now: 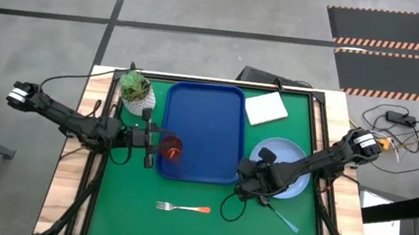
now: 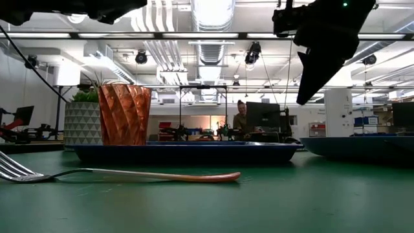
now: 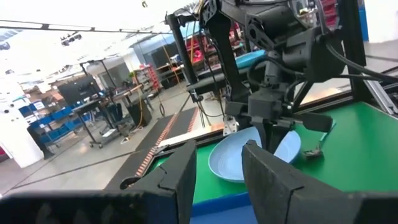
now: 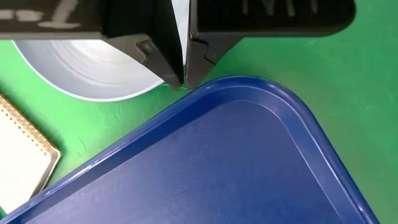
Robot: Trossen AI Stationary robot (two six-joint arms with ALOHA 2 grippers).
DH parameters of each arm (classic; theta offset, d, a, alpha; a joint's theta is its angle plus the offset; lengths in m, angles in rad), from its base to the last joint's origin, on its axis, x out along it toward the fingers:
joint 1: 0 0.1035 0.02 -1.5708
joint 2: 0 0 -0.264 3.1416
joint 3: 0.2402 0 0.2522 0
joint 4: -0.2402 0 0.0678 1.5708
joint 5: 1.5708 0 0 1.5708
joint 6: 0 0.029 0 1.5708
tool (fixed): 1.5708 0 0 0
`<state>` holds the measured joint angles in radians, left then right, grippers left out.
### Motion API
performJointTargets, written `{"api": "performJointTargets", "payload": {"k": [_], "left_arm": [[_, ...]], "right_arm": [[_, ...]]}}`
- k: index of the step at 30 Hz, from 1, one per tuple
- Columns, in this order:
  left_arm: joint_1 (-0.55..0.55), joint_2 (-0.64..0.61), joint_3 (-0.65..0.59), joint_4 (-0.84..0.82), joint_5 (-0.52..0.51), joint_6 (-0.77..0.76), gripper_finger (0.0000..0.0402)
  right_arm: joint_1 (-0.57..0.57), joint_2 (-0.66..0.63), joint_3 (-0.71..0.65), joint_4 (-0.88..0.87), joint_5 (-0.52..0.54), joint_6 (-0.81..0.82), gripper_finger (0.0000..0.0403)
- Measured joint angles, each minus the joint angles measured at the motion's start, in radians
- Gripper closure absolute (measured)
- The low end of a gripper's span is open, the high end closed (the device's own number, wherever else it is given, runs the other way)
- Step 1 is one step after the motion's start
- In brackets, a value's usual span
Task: Pick and place plate/cup/fork/spoon on tray
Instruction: Put the light blue plate on the blue tray to the right of the brown glass
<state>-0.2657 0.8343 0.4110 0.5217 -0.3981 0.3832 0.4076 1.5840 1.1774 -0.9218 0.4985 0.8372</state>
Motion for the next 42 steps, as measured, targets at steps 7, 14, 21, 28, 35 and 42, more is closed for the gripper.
{"api": "performJointTargets", "payload": {"k": [7, 14, 21, 28, 35, 42], "left_arm": [[0.000, 0.001, 0.000, 0.029, 0.000, 0.000, 0.0292], [0.003, 0.001, 0.000, 0.054, 0.000, -0.004, 0.0292], [0.003, -0.003, 0.003, 0.142, -0.002, 0.021, 0.0292], [0.003, -0.001, 0.001, 0.148, -0.002, 0.016, 0.0292], [0.002, 0.001, -0.005, 0.115, -0.002, -0.019, 0.0292], [0.002, 0.001, -0.007, 0.113, -0.002, -0.038, 0.0292]], "right_arm": [[0.000, 0.002, 0.019, 0.033, -0.001, 0.000, 0.0394], [0.000, 0.002, 0.029, 0.083, -0.009, 0.000, 0.0394], [-0.008, 0.002, 0.029, 0.083, -0.146, 0.106, 0.0393], [-0.013, 0.002, 0.029, 0.082, -0.185, 0.123, 0.0337], [-0.004, 0.002, 0.019, 0.074, -0.179, -0.158, 0.0262], [0.014, -0.009, -0.049, 0.068, -0.150, -0.194, 0.0229]]}}
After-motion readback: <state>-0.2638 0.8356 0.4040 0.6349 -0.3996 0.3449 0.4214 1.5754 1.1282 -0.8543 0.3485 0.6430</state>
